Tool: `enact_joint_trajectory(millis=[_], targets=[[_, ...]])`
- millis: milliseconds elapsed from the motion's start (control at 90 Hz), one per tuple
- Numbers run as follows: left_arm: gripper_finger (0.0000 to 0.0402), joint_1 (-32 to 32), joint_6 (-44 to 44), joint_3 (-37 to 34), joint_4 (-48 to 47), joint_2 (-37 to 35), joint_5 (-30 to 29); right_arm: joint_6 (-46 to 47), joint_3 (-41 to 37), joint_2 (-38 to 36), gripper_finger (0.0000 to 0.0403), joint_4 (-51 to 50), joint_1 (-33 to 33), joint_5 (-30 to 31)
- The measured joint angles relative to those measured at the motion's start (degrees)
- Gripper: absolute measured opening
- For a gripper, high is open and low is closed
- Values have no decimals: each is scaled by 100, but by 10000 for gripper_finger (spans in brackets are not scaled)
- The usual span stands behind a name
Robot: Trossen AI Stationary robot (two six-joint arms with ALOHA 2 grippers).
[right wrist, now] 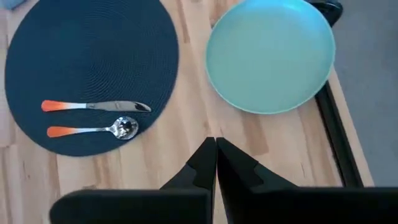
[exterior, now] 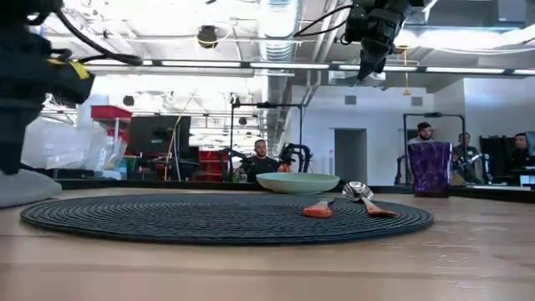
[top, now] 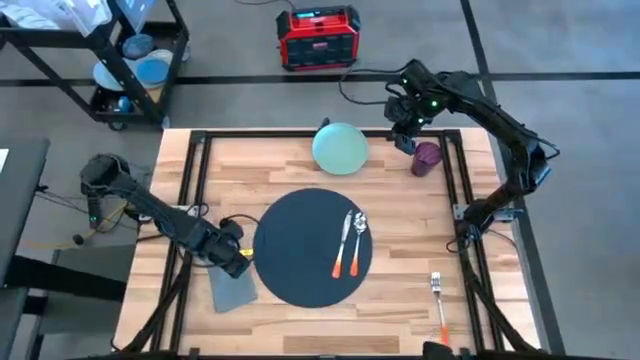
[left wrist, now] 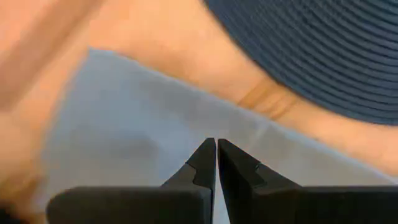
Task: Set table place
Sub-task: Adjust the gray table napkin on the table
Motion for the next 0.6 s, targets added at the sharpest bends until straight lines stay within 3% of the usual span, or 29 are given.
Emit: enact_joint_trajectory(millis=[289, 600], targets=[[0, 90, 15, -831, 505, -43, 115, -2, 0, -9, 0, -83, 240, 8], [0, 869, 1447, -893, 929, -41, 597, -201, 0, -7, 0, -146, 237, 26]])
